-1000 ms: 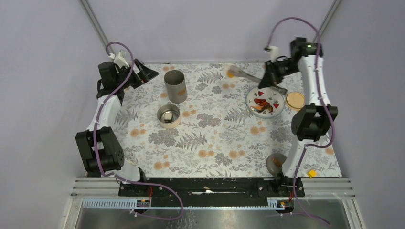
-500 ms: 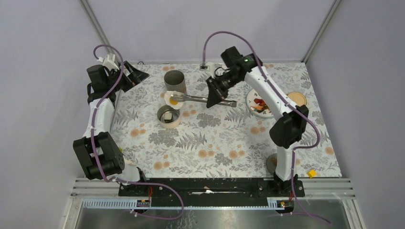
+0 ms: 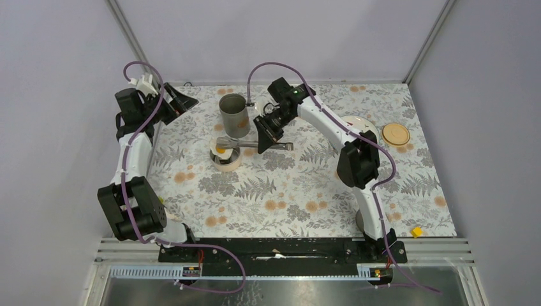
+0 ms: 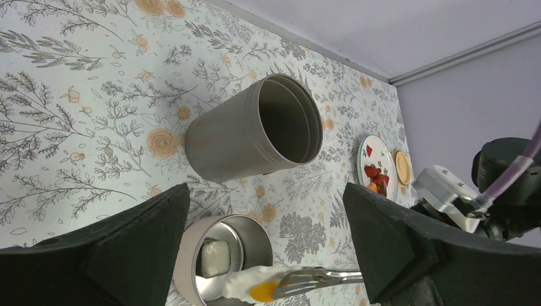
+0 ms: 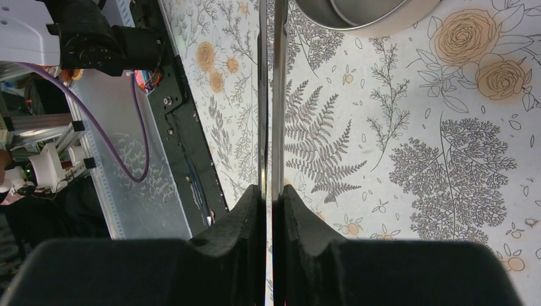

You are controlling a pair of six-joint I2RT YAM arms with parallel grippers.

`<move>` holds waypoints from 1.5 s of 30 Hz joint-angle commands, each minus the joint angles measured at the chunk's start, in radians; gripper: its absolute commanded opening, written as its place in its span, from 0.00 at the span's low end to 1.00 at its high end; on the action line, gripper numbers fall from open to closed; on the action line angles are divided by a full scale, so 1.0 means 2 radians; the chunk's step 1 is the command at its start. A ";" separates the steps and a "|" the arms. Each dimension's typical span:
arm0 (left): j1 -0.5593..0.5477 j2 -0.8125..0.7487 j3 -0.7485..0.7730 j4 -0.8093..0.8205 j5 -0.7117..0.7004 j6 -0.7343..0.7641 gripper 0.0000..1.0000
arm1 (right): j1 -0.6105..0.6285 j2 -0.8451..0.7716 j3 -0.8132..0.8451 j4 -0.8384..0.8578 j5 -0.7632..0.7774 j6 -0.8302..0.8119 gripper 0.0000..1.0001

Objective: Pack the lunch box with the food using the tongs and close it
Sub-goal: Place the fake food in the packing box.

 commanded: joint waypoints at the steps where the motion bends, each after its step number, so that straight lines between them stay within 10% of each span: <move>1: 0.005 -0.018 -0.003 0.019 0.010 -0.001 0.99 | 0.003 0.013 0.028 0.016 -0.007 0.013 0.00; 17: 0.009 -0.018 -0.006 0.022 0.018 -0.002 0.99 | 0.003 0.061 0.032 0.014 -0.003 0.014 0.00; 27: 0.009 -0.013 -0.007 0.031 0.025 -0.011 0.99 | 0.003 0.044 0.050 0.011 0.020 0.012 0.43; 45: 0.009 -0.012 -0.008 0.038 0.026 -0.016 0.99 | -0.019 -0.008 0.100 0.010 0.070 -0.002 0.49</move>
